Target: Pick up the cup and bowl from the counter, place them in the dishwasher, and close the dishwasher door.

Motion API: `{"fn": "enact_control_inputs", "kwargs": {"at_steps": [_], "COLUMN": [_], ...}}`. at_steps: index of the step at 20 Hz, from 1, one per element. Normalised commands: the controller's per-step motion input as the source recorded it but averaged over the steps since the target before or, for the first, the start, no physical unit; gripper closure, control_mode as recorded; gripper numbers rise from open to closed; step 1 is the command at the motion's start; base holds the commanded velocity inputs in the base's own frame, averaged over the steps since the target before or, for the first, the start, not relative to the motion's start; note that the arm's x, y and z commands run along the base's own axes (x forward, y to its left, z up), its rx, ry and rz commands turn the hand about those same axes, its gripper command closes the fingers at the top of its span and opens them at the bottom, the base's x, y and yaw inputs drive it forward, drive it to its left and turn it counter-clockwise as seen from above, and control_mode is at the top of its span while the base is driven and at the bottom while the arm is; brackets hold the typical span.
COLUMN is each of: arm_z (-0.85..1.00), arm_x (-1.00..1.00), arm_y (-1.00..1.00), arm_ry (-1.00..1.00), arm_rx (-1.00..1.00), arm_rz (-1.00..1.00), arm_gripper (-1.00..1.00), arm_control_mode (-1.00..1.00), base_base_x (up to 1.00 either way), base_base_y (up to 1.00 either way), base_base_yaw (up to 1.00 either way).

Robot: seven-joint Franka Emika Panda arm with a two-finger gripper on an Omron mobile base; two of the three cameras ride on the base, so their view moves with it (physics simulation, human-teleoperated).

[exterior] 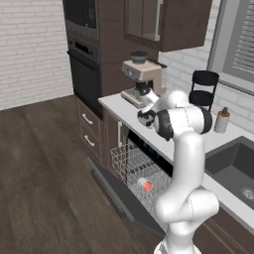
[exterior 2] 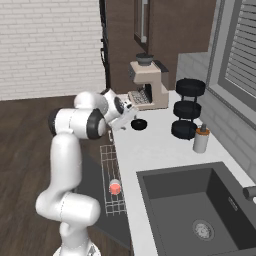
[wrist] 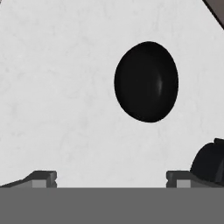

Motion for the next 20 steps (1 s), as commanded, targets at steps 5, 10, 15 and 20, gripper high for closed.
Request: {"fn": "enact_control_inputs", "kwargs": {"at_steps": [5,10,15,20], "arm_z": [-0.44,-0.30,-0.12,-0.26], "arm_x": [0.51,0.33,0.47,0.52], "arm_y": [-0.11,0.00,0.00,0.00], "arm_ry": [0.00,0.00,0.00,0.00], "arm_rx": [0.13,0.11,0.06,0.02], "arm_rz": [-0.01,0.00,0.00,0.00], "arm_gripper": [-1.00,-1.00,-1.00,-1.00], "arm_control_mode": [-1.00,-1.00,-1.00,-1.00], "base_base_x": [0.00,0.00,0.00,0.00], "base_base_y": [0.00,0.00,0.00,0.00], "base_base_yaw": [0.00,0.00,0.00,0.00]}}
